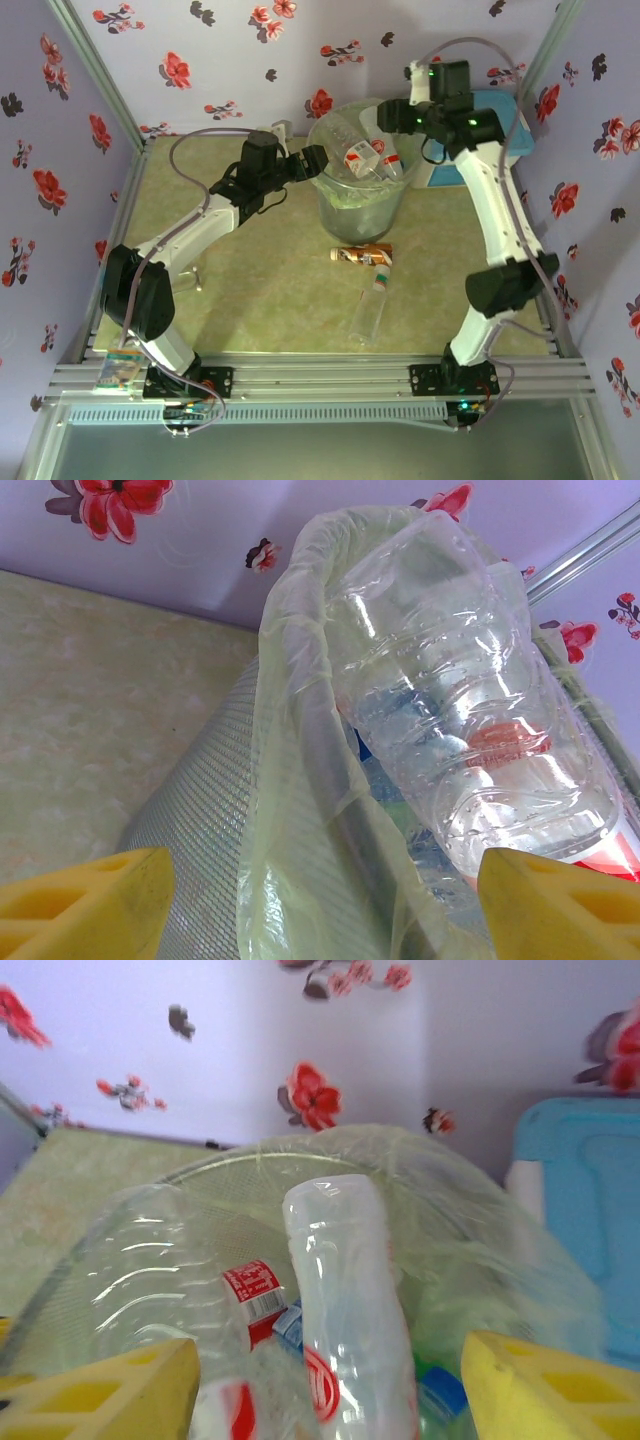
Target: Put the plastic bottles in the bin
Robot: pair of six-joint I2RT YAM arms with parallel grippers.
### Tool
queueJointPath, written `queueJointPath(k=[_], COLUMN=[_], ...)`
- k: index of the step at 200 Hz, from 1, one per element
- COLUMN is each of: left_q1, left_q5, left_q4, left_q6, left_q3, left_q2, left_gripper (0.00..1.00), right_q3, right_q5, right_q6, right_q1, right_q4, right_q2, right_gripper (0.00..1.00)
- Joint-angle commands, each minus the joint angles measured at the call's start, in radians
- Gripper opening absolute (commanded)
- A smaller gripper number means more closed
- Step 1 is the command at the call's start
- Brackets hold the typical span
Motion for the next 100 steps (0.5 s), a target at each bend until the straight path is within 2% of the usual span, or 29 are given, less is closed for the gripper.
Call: queueJointPath(k=[1, 39, 69, 100], left_q1=[-0.004, -0.004, -0.004, 0.002], left_q5=[0.002, 0.004, 0.004, 0.004], left_q4=[-0.031, -0.033, -0.031, -0.028], left_q6=[0.024, 0.031, 0.037, 0.043], left_q3=[0.017, 0.019, 0.019, 0.024], left_q2=[0.029, 0.029, 0.028, 0.035], left_gripper=[0.79, 0.8, 0.8, 0.8], right_q3=[-0.108, -0.415, -0.682, -0.887], right_q5=[0.109, 0.107, 0.056, -0.033], right_q6=[0.087, 0.121, 0.111, 0.092], right_q1=[0.003, 0.002, 0.004, 0.005], right_q4=[-0.015, 0.041, 0.127, 0.151], right_q2=[-0.139, -0.369, -0.558, -0.665], right_gripper=[0.71, 0.71, 0.69, 0.67])
